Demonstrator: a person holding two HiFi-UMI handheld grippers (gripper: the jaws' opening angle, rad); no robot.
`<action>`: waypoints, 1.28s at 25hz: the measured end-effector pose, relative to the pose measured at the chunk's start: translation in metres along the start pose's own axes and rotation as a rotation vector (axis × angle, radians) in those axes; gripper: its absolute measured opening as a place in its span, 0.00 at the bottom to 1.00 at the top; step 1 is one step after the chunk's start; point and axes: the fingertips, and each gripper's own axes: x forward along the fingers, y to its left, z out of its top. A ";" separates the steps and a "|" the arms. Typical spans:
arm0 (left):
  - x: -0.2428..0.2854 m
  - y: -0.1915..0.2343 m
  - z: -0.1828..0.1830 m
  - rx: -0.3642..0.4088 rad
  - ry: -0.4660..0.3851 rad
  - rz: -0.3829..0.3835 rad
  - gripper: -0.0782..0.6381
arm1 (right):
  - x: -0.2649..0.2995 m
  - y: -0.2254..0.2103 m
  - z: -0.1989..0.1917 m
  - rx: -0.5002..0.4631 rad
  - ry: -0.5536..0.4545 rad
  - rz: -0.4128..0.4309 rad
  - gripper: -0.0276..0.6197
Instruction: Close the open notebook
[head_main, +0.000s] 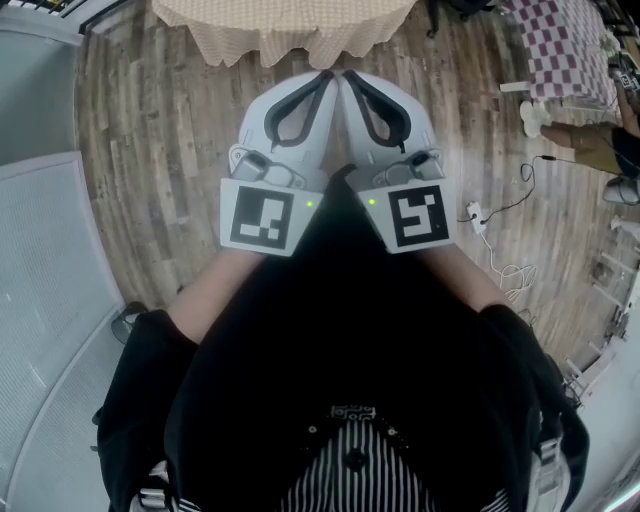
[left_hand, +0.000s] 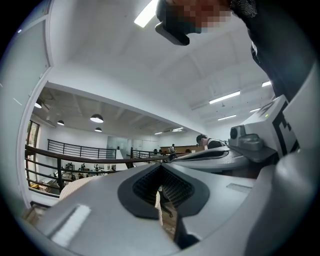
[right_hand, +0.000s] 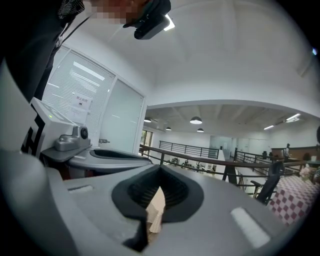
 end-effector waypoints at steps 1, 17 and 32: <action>0.000 0.003 0.000 -0.004 -0.002 0.003 0.11 | 0.003 0.001 0.001 -0.007 -0.002 0.002 0.05; 0.085 0.062 -0.017 -0.031 0.028 0.059 0.11 | 0.083 -0.056 -0.010 -0.020 -0.027 0.058 0.05; 0.245 0.133 -0.023 -0.055 0.061 0.114 0.11 | 0.203 -0.184 -0.015 0.025 0.005 0.123 0.05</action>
